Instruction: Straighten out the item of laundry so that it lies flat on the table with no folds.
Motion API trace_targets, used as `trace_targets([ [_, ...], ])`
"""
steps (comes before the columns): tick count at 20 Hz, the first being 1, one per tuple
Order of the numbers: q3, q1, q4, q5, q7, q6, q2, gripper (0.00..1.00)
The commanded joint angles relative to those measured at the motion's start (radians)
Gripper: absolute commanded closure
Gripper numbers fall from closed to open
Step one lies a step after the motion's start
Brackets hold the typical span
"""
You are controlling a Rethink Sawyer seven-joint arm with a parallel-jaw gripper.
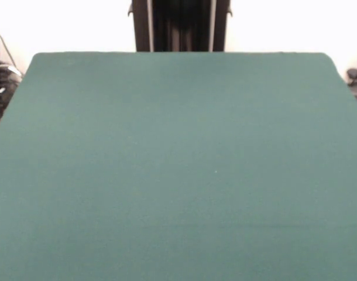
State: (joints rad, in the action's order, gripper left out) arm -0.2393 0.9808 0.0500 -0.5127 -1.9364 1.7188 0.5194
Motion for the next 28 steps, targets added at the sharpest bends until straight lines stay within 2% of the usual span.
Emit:
trace_targets([
  [1, 0.024, 0.037, 0.288, 0.141, 0.114, -0.150, 0.127, 1.00],
  [6, 0.061, 0.034, 0.414, 0.177, 0.084, -0.222, 0.184, 1.00],
  [11, 0.116, 0.019, 0.667, 0.220, 0.004, -0.379, 0.282, 1.00],
  [13, 0.123, 0.014, 0.721, 0.228, -0.019, -0.426, 0.294, 1.00],
  [17, 0.137, -0.001, 0.781, 0.231, -0.050, -0.472, 0.303, 1.00],
  [28, 0.172, -0.058, 0.819, 0.229, -0.116, -0.486, 0.301, 1.00],
])
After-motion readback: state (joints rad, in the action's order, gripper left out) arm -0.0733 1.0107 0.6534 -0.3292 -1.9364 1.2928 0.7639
